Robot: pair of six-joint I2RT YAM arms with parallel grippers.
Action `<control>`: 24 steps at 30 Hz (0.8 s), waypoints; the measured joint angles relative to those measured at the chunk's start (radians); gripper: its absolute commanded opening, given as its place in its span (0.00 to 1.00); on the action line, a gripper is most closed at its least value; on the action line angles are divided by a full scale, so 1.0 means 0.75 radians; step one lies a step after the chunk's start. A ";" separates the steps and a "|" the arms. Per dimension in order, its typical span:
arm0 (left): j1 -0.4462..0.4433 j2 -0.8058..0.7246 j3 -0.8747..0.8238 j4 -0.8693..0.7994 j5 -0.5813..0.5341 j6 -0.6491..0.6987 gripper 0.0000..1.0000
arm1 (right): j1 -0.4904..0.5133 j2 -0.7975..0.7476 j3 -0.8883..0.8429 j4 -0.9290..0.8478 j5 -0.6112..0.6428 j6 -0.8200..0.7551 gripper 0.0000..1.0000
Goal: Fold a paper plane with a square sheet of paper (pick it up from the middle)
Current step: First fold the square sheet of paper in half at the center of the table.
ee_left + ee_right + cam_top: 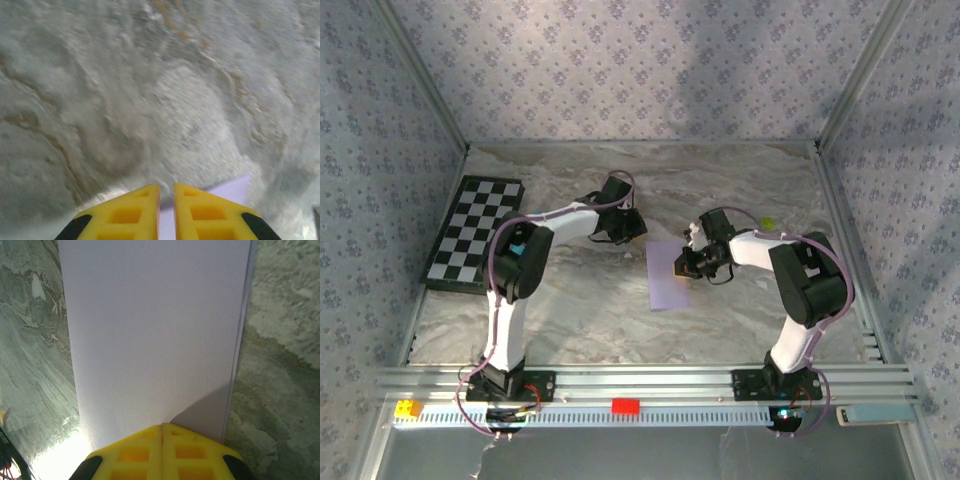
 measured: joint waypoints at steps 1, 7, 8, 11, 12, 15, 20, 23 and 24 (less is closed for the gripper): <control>-0.012 -0.034 -0.018 0.001 0.006 0.009 0.14 | 0.000 -0.001 0.000 0.000 0.001 0.000 0.00; -0.119 -0.192 -0.194 0.109 0.131 0.024 0.14 | 0.001 -0.001 0.000 0.000 0.004 0.001 0.00; -0.137 -0.200 -0.224 0.129 0.157 0.024 0.14 | 0.000 -0.001 0.000 0.000 0.004 0.001 0.00; -0.185 -0.204 -0.301 0.164 0.224 0.030 0.14 | 0.001 -0.001 0.000 0.000 0.004 0.001 0.00; -0.192 -0.204 -0.317 0.165 0.238 0.032 0.14 | 0.001 -0.001 0.000 -0.001 0.004 0.001 0.00; -0.209 -0.204 -0.371 0.175 0.273 0.045 0.14 | 0.001 -0.001 0.000 -0.001 0.004 0.001 0.00; -0.213 -0.204 -0.476 0.202 0.279 0.060 0.13 | 0.001 -0.002 -0.002 0.000 0.005 0.001 0.00; -0.212 -0.204 -0.513 0.240 0.283 0.080 0.14 | 0.000 -0.007 -0.008 0.000 0.005 0.001 0.00; -0.212 -0.204 -0.515 0.242 0.286 0.091 0.14 | 0.000 -0.010 -0.011 0.000 0.005 0.001 0.00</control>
